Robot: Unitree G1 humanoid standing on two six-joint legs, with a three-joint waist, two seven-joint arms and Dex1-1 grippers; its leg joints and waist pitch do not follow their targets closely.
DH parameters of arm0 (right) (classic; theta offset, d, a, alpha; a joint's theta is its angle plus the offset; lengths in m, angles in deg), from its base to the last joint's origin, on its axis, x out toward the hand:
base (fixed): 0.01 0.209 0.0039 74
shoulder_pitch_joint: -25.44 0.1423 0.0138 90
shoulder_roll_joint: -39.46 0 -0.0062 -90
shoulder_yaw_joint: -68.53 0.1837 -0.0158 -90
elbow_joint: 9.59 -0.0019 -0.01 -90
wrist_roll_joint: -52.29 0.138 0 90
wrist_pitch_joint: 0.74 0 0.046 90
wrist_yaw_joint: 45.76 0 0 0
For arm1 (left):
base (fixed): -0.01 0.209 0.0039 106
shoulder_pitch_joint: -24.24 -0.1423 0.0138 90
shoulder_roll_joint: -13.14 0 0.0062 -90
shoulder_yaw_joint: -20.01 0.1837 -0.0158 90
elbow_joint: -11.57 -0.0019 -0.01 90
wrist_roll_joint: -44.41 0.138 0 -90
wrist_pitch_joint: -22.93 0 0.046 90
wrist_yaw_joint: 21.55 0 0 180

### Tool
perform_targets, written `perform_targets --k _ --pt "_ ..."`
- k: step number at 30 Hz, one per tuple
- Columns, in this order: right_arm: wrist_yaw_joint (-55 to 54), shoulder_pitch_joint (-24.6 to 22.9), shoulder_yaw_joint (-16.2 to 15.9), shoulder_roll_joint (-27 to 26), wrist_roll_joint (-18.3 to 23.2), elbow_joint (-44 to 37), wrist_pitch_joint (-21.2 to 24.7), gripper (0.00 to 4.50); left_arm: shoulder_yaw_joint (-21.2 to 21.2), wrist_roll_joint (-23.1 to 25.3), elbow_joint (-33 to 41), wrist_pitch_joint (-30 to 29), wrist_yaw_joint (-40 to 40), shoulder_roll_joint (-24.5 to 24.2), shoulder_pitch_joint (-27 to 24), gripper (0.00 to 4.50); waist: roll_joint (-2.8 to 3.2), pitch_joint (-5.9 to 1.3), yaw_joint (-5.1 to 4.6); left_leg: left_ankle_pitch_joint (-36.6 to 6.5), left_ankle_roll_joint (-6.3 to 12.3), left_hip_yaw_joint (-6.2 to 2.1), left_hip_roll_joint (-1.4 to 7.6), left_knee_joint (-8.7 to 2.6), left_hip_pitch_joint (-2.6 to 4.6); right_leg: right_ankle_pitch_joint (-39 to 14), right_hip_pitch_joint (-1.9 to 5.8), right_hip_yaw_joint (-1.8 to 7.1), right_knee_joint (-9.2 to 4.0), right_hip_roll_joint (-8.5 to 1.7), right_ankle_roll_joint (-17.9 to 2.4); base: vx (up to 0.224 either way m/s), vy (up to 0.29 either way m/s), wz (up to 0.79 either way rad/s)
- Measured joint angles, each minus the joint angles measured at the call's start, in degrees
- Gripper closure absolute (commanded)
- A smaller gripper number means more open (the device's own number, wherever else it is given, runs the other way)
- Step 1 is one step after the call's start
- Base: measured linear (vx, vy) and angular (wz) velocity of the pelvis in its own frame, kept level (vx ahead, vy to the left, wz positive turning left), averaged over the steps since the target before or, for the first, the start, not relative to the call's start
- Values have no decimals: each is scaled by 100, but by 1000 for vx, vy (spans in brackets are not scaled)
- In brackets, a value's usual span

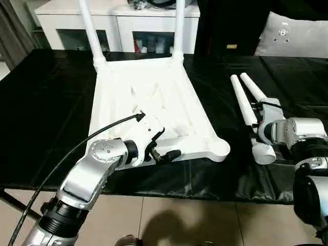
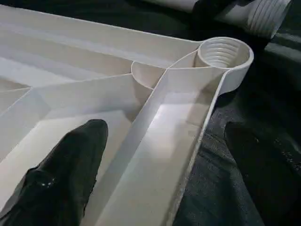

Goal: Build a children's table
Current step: Pick table leg

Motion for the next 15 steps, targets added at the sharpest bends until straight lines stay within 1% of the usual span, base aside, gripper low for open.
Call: perform_targets --k 3,6,8,9,11,12,15 --pt "-3 6 1 9 -2 48 -64 196 0 0 7 -1 4 0 0 0 0 0 0 0 0 1 0 0 0 0 0 0 0 0 0 0 0 0" --pt "-28 7 12 9 -2 80 -126 228 -8 -48 21 -42 6 13 0 0 0 0 -1 0 0 1 1 1 0 0 0 0 1 0 0 0 0 0" --pt "-102 3 84 3 12 80 -172 242 -29 -94 21 -81 -9 48 0 0 -1 1 -1 0 0 3 1 2 0 0 0 1 1 0 0 0 0 0" --pt "-183 -14 147 -4 26 72 -240 259 -51 -104 21 -84 -23 90 0 0 -2 1 1 0 1 4 1 3 -1 0 0 1 2 -1 0 0 0 0" --pt "-245 -36 200 -7 32 52 -294 262 -83 -117 21 -84 -40 110 0 0 -2 1 1 1 1 6 2 3 -2 0 0 0 1 -1 0 0 0 0" --pt "-284 -175 315 -26 101 -150 -445 264 -123 -121 21 -79 -82 152 2 0 -10 2 9 1 2 8 4 3 -2 0 0 0 1 -2 0 0 0 0" --pt "-316 -456 512 -105 253 -567 -860 266 -163 -122 20 -52 -189 212 6 0 -10 3 8 1 2 16 5 3 -4 0 -2 2 -2 -3 0 0 0 0"
